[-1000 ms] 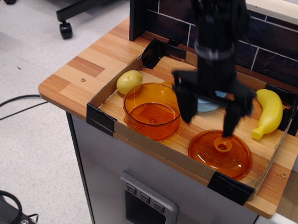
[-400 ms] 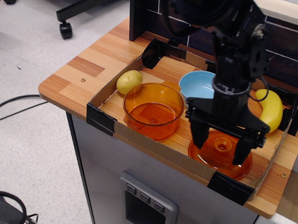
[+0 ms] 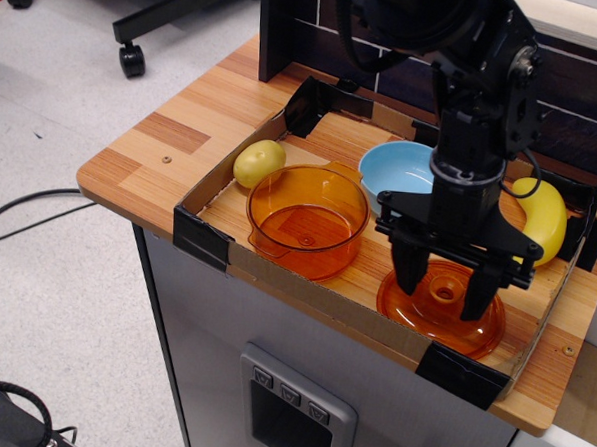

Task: Put lid on pot

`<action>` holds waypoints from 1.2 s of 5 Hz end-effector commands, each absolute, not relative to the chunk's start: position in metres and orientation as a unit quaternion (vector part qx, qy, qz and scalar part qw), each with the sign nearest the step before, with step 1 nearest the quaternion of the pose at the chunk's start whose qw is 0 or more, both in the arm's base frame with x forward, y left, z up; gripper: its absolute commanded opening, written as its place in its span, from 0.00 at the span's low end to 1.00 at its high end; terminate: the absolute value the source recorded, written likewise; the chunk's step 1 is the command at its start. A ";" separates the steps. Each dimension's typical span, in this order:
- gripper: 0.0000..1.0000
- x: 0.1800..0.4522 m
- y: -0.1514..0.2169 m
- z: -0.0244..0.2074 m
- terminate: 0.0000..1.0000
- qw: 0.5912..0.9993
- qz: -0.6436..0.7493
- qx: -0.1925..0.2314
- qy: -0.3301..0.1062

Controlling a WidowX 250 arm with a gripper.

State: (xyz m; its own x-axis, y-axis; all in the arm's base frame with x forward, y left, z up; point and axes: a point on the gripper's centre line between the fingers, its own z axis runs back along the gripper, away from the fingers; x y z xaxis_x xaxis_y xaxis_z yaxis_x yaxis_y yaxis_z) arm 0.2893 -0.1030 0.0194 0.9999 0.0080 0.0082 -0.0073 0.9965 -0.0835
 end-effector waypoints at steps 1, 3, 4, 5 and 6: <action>0.00 0.298 -0.103 0.032 0.00 0.999 0.005 -0.042 -0.009; 0.00 0.304 -0.108 0.078 0.00 0.997 -0.003 -0.074 0.009; 0.00 0.307 -0.105 0.108 0.00 0.997 -0.004 -0.078 -0.001; 0.00 0.311 -0.083 0.132 0.00 0.998 0.018 -0.068 -0.003; 0.00 0.310 -0.050 0.139 0.00 0.999 0.026 -0.042 0.006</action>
